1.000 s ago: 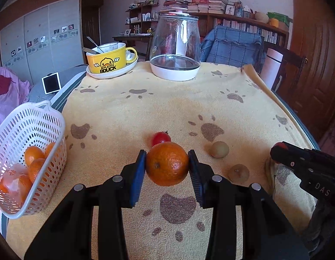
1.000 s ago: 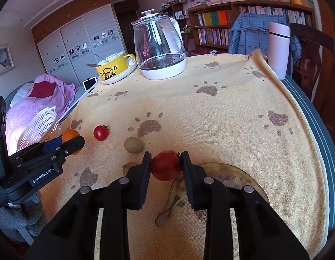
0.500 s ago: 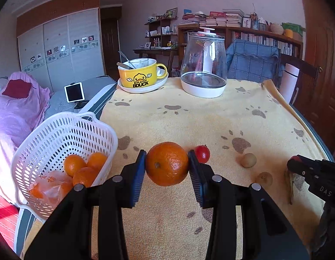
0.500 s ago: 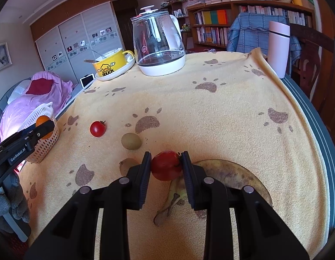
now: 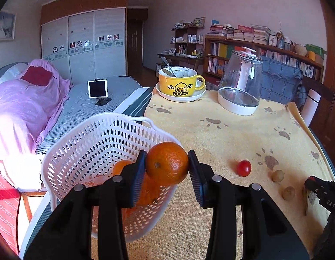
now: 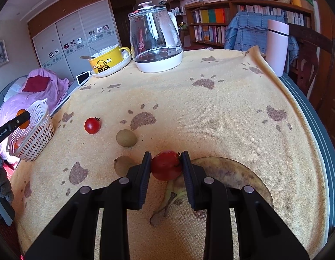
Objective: Organize fruits
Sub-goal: 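Carry the orange into the white basket and open the left tool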
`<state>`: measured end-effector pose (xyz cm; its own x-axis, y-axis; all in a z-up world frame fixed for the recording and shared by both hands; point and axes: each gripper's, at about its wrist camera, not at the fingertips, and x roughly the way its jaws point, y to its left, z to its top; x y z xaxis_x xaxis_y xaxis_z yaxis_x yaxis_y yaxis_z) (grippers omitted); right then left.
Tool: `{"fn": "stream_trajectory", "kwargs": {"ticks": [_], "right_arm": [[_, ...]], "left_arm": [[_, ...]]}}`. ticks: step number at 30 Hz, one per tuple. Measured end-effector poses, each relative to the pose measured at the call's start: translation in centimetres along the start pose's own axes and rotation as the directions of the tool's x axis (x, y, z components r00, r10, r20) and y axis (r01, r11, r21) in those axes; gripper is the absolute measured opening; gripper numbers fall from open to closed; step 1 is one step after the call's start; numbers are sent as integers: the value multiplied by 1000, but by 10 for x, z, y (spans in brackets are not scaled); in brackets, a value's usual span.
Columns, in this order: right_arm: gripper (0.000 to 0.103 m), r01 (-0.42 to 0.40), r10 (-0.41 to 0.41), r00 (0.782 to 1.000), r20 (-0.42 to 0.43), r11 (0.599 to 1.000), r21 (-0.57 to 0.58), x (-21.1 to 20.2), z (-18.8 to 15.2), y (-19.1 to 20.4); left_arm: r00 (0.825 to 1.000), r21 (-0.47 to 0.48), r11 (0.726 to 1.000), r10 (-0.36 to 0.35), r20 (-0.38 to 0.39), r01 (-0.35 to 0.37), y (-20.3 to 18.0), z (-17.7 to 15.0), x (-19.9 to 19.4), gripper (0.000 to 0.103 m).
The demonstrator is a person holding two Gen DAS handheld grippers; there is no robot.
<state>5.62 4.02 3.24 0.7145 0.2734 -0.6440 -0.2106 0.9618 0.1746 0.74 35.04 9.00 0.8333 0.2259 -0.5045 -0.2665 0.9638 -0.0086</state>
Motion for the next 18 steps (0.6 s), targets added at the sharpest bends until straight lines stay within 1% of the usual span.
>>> {"fn": "stream_trajectory", "kwargs": {"ticks": [7,18], "right_arm": [[29,6,-6,1000,3,1000,-4,0,-1,1],[29,6,-6,1000,3,1000,-3,0,-1,1]], "left_arm": [[995,-11,995,96,22,-96,21,4,1,40],[988,-23,988,150,21,-150,37,5,4,40]]}}
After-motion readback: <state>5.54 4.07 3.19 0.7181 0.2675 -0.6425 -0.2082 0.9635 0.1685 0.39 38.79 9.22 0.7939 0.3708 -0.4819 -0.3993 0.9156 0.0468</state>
